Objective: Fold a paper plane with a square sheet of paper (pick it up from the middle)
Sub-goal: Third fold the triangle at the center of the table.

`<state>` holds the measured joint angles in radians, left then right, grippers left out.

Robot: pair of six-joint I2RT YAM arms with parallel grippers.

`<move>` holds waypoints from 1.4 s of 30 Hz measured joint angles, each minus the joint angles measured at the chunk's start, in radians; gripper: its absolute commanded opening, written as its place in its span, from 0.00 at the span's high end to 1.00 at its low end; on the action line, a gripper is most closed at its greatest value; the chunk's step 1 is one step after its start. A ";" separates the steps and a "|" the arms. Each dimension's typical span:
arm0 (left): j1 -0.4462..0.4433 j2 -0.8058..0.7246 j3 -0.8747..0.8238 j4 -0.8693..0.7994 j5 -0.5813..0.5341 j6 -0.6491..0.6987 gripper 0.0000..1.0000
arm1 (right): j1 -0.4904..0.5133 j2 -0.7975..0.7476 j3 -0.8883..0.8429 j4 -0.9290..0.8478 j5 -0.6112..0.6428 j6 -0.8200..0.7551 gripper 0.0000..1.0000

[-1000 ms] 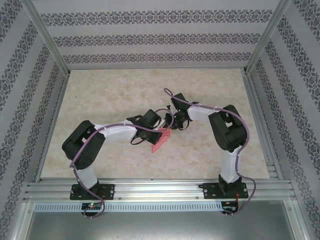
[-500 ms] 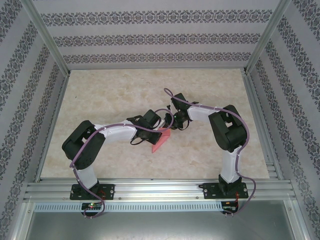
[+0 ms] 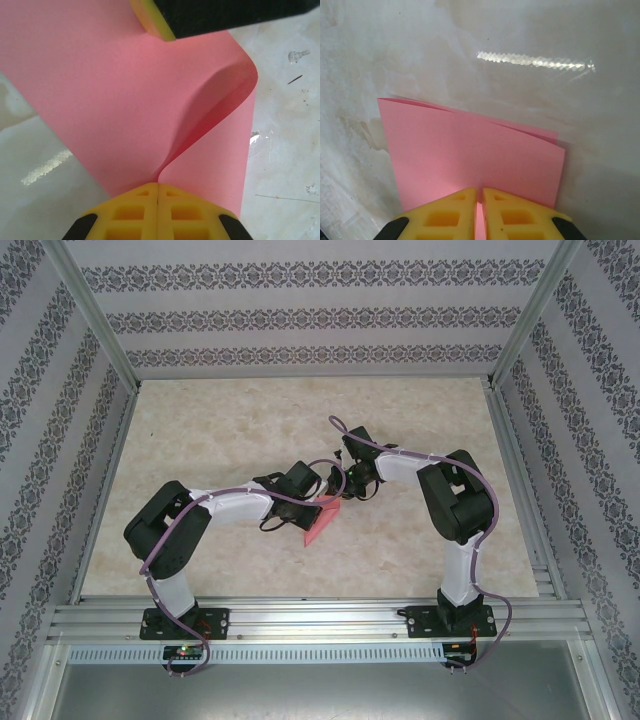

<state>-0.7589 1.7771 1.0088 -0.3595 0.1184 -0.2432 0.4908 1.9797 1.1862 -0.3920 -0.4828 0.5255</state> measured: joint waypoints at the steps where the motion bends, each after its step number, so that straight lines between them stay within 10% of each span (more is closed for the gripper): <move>1: 0.000 0.000 0.000 0.000 0.000 0.000 0.97 | 0.000 0.000 0.000 0.000 0.000 0.000 0.87; 42: 0.000 0.014 0.000 0.007 -0.004 0.027 0.95 | -0.001 0.000 -0.013 0.031 -0.008 0.015 0.87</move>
<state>-0.7589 1.7916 1.0088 -0.3527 0.1146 -0.2165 0.4900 1.9797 1.1732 -0.3611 -0.4908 0.5404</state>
